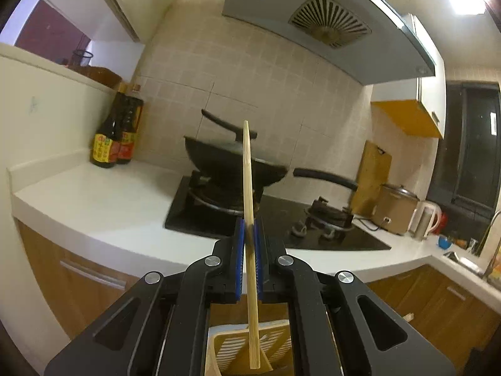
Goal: Organize utensils
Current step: 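Lift the wooden chopstick with the left tool over the beige holder, then open the left tool to drop the chopstick into the holder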
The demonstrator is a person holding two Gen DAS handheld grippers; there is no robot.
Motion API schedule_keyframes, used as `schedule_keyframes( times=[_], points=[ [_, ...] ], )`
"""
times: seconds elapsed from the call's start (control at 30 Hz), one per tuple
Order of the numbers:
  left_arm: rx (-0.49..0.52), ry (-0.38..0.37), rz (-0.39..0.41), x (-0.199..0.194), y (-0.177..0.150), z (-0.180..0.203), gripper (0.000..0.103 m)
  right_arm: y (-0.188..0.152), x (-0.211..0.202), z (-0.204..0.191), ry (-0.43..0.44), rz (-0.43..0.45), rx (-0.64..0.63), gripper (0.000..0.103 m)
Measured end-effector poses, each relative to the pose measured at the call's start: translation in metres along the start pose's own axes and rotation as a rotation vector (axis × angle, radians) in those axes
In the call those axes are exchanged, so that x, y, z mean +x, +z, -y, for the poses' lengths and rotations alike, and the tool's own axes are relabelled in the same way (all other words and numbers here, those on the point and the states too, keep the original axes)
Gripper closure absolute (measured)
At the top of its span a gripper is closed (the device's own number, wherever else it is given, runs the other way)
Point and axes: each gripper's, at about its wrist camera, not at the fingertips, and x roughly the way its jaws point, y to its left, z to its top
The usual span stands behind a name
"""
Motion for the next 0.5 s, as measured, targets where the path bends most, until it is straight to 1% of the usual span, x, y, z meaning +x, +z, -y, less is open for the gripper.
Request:
schedule_keyframes(
  times=[0.07,0.17,0.3,0.4,0.43,0.47,0.5],
  points=[
    [0.034,0.029,0.0,0.006,-0.012,-0.002,0.099,0.0,0.001,0.001,0.009,-0.005,0.006,0.053],
    [0.064,0.036,-0.023,0.007,-0.025,-0.005,0.099,0.0,0.001,0.002,0.018,-0.008,0.009,0.052],
    [0.048,0.026,-0.031,-0.004,-0.037,-0.012,0.096,-0.001,0.0,0.0,0.024,-0.008,-0.001,0.049],
    [0.039,-0.004,-0.085,-0.016,-0.041,-0.018,0.096,-0.002,-0.001,-0.003,0.02,-0.005,-0.017,0.048],
    [0.04,-0.007,-0.091,-0.02,-0.042,-0.019,0.096,-0.002,-0.001,-0.004,0.019,-0.004,-0.02,0.048],
    [0.036,-0.008,-0.098,-0.027,-0.043,-0.021,0.094,-0.002,-0.001,-0.005,0.018,-0.003,-0.023,0.048],
    [0.03,-0.005,-0.101,-0.031,-0.043,-0.023,0.087,-0.002,-0.002,-0.005,0.017,-0.003,-0.024,0.048]
  ],
)
